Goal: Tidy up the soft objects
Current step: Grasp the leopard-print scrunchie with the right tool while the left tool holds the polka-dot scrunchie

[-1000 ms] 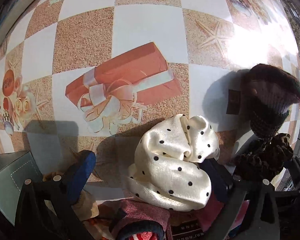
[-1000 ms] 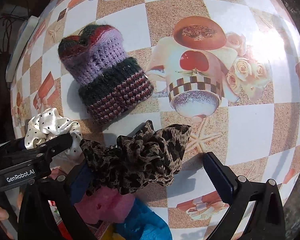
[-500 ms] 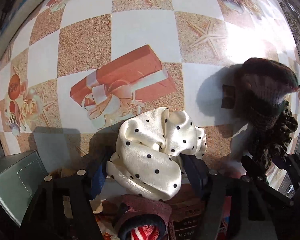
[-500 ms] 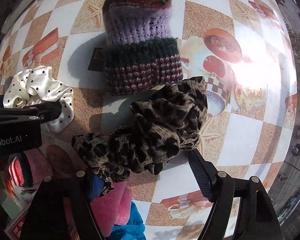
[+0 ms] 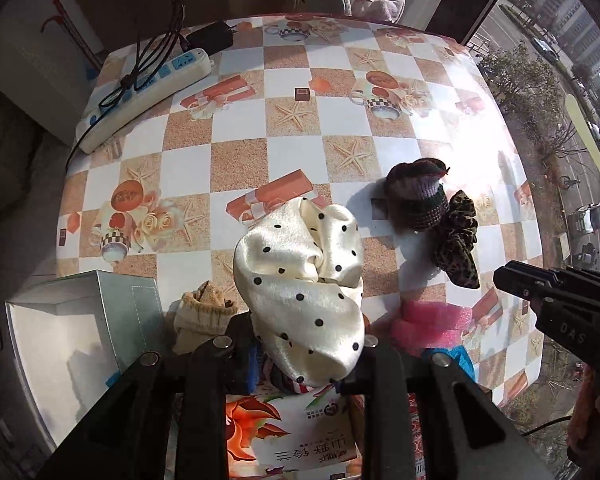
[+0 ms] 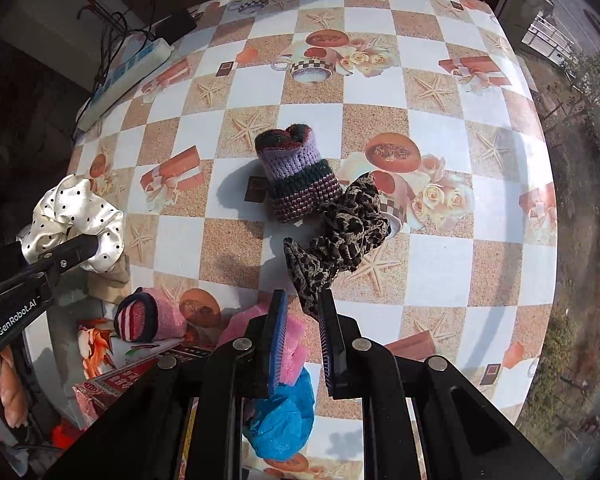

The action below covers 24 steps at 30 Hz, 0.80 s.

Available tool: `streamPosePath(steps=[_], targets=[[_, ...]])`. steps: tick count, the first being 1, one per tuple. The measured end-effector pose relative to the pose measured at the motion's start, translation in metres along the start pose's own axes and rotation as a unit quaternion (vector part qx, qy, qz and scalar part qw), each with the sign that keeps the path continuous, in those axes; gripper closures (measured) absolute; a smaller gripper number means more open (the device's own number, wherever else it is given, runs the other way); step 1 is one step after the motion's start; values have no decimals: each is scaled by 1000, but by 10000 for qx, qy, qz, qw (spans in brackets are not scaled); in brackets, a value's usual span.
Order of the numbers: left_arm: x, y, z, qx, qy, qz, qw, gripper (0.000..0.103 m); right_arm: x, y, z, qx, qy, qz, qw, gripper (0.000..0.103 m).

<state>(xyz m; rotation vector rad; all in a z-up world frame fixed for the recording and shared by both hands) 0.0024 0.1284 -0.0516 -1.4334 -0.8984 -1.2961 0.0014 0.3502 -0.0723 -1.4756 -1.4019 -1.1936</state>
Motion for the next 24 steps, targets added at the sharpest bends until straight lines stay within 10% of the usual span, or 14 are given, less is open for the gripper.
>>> streamPosePath(steps=[18, 20, 21, 24], targets=[[91, 122, 9, 5, 283, 246, 9993, 74, 64, 18, -22, -543, -290, 445, 9971, 83], [97, 127, 9, 41, 259, 269, 9993, 74, 45, 11, -15, -676, -232, 209, 9972, 51], [101, 128, 9, 23, 193, 279, 9994, 74, 36, 6, -12, -732, -173, 199, 9970, 15], [112, 136, 9, -33, -108, 252, 9996, 74, 4, -12, -7, -751, 104, 271, 9968, 9]])
Point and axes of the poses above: each gripper's, at about its wrist camera, not at the fingertips, and x roughly against the way its jaws point, z to its right, y to its underside, the point moved 3 cm from there along -x, roughly the way its jaws point, and after that the axes turned 15 degrees about -x, right-handed, at the moved point
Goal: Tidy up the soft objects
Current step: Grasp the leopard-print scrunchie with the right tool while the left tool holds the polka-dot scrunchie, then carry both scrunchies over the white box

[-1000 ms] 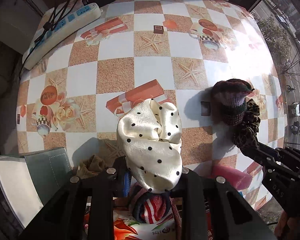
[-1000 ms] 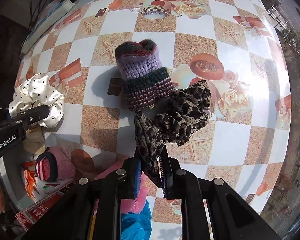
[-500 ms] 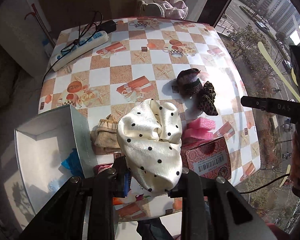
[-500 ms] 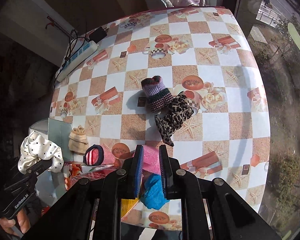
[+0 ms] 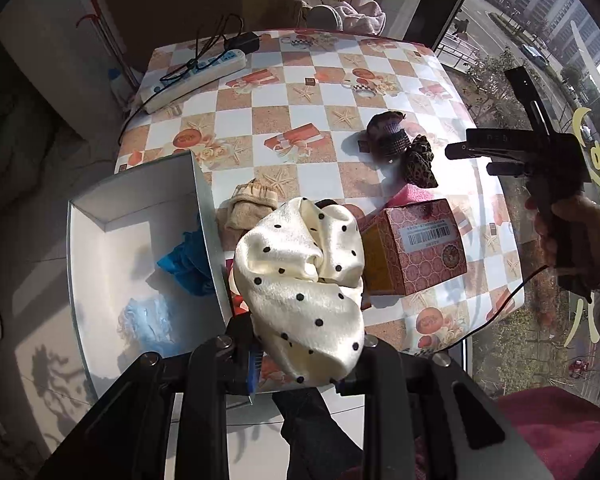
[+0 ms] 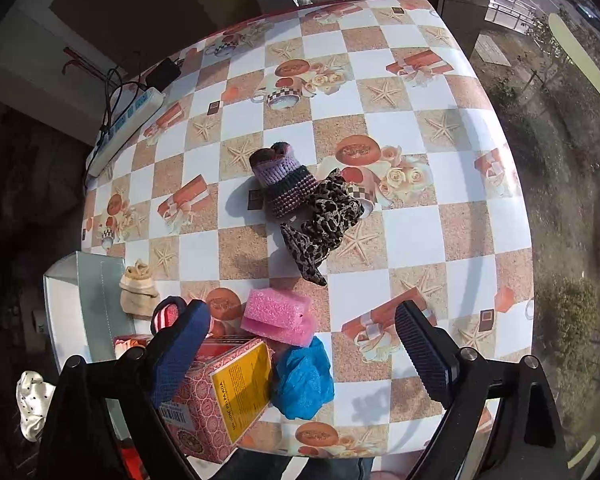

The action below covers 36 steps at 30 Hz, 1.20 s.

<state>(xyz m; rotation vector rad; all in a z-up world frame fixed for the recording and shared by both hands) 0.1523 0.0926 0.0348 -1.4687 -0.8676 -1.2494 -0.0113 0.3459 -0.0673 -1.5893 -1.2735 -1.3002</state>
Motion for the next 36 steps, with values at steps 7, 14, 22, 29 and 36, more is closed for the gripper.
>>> streamPosePath(steps=[7, 14, 22, 29, 36], targets=[[11, 24, 0, 262, -352, -314, 9985, 74, -96, -34, -15, 338, 720, -410, 9960, 14], [7, 13, 9, 90, -388, -356, 9986, 74, -107, -28, -19, 510, 676, -744, 9936, 69], [5, -9, 0, -245, -343, -112, 9990, 74, 21, 1, -14, 377, -514, -160, 9978, 69], [4, -6, -5, -456, -372, 45, 9983, 74, 84, 62, -42, 607, -958, 2, 9935, 69], [8, 12, -16, -528, -611, 112, 9967, 74, 81, 128, -87, 1214, -1089, -396, 9858, 69]])
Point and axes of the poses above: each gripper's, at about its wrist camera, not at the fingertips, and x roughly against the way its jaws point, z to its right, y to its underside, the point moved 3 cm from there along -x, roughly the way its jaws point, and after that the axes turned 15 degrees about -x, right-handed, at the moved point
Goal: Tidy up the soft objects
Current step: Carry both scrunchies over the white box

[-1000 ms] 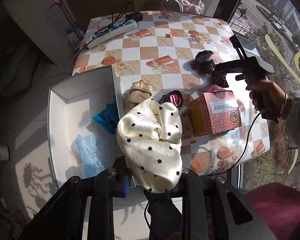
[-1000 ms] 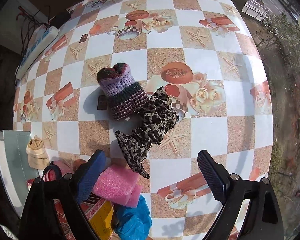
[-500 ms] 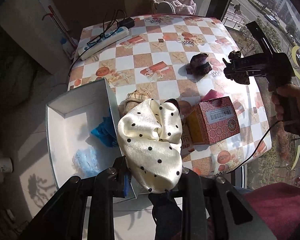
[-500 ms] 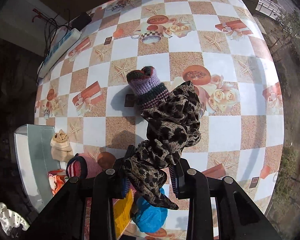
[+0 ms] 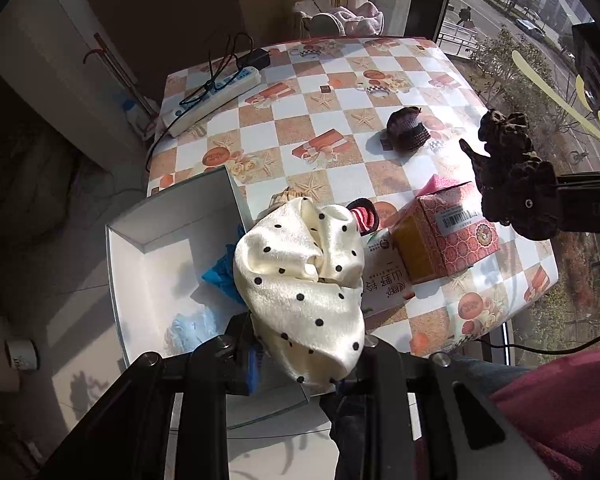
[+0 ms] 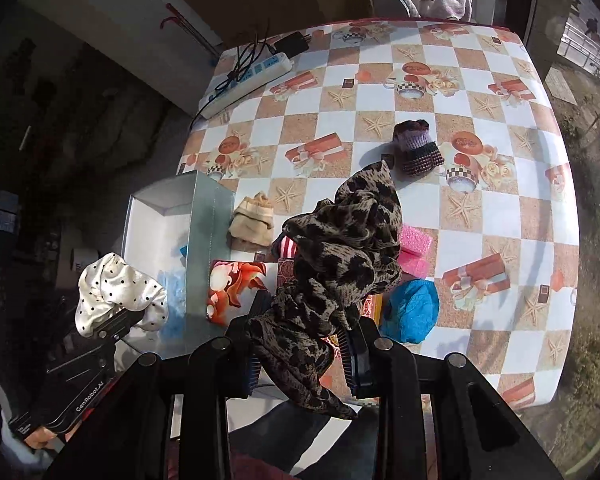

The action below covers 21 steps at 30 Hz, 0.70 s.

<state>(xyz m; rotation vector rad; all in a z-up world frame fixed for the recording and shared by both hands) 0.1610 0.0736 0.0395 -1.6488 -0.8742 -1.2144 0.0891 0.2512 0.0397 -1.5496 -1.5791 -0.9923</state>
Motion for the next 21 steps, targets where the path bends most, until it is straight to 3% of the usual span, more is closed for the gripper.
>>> streamPosePath(steps=[6, 13, 21], targets=[[9, 21, -25, 458, -179, 99, 9987, 74, -11, 7, -48, 725, 42, -89, 9973, 69], [13, 48, -50, 1078, -319, 44, 9937, 74, -18, 1, -113, 1412, -201, -100, 9897, 69], [13, 64, -56, 1341, -410, -17, 9901, 74, -46, 37, -149, 2215, -116, -490, 9739, 69]])
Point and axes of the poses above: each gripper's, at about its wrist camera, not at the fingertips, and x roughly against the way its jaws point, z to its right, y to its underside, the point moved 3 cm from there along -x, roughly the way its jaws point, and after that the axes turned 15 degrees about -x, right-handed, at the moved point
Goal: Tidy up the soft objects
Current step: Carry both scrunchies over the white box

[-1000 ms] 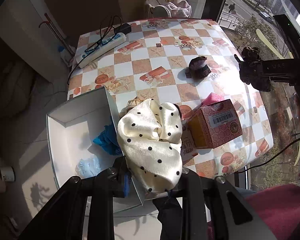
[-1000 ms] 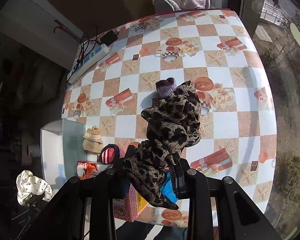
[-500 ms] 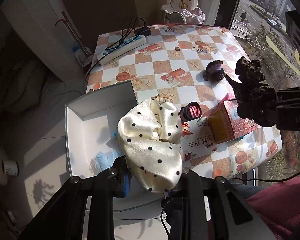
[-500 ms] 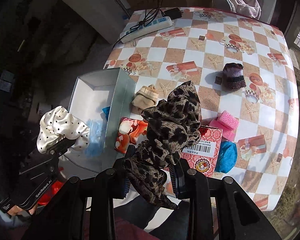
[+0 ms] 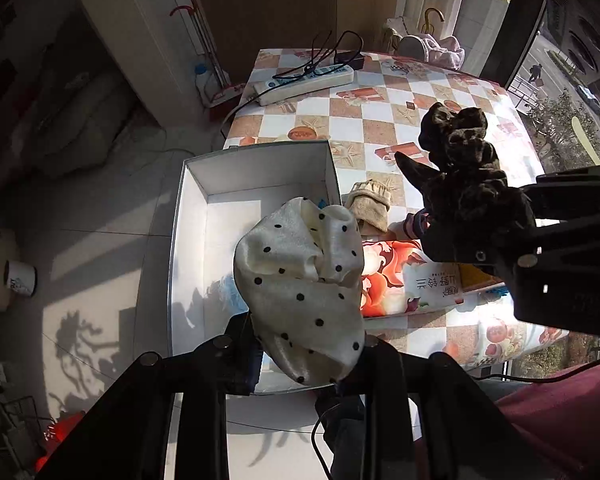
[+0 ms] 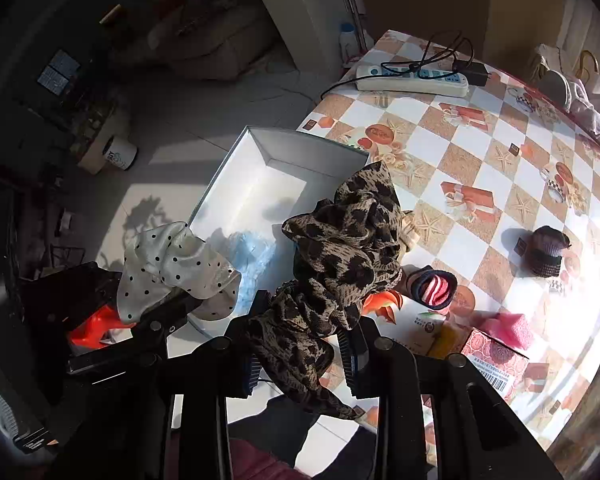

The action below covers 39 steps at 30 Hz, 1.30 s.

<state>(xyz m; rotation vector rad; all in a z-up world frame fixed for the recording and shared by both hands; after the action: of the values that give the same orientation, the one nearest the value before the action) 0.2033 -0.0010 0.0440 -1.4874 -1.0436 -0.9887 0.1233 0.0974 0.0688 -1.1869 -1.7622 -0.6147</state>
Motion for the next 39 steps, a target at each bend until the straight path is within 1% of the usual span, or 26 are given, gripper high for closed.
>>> streamPosePath(steps=[3, 11, 21, 28, 39], targets=[[1, 2, -2, 35, -29, 6, 10000, 74, -7, 2, -1, 45, 7, -130, 9999, 69], [0, 5, -6, 101, -61, 2, 9999, 74, -11, -1, -2, 31, 26, -179, 9998, 69], [-4, 5, -12, 205, -7, 52, 9998, 74, -15, -4, -5, 87, 161, -211, 9996, 69], [-6, 8, -22, 370, 63, 38, 9993, 74, -17, -6, -6, 102, 209, -227, 9995, 69], [-9, 8, -19, 268, 93, -26, 9996, 74, -20, -9, -6, 63, 218, -264, 9994, 69]])
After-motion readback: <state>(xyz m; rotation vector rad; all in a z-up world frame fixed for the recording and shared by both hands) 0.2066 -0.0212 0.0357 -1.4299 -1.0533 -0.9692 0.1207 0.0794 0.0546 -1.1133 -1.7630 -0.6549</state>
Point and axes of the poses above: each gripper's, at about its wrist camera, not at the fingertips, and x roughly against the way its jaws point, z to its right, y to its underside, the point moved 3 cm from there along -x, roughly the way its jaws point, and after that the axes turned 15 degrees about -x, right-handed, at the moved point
